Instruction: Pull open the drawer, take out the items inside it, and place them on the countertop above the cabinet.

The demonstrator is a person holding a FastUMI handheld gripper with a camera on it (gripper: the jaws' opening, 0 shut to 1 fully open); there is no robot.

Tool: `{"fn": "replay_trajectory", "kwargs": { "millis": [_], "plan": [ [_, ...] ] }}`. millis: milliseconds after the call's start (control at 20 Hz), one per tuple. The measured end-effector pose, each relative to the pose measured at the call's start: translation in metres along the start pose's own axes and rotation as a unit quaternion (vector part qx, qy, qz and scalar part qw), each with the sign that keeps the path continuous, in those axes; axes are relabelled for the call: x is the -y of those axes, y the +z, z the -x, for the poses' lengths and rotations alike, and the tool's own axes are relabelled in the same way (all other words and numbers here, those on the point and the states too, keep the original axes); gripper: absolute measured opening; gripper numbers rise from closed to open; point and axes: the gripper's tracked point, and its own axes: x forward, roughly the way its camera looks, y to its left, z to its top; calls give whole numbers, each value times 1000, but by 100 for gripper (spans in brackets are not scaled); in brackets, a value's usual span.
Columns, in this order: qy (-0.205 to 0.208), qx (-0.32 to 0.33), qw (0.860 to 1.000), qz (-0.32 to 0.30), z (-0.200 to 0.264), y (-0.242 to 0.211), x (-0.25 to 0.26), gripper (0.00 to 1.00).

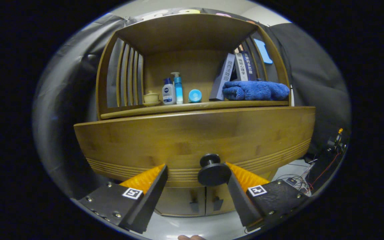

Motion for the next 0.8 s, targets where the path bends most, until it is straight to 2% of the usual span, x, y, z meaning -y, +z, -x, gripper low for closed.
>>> {"fn": "replay_trajectory", "kwargs": {
  "millis": [300,800],
  "plan": [
    [2,12,1000,-1,-36,6,-3,99],
    [5,14,1000,4,-68,11,-5,99]
  ]
}}
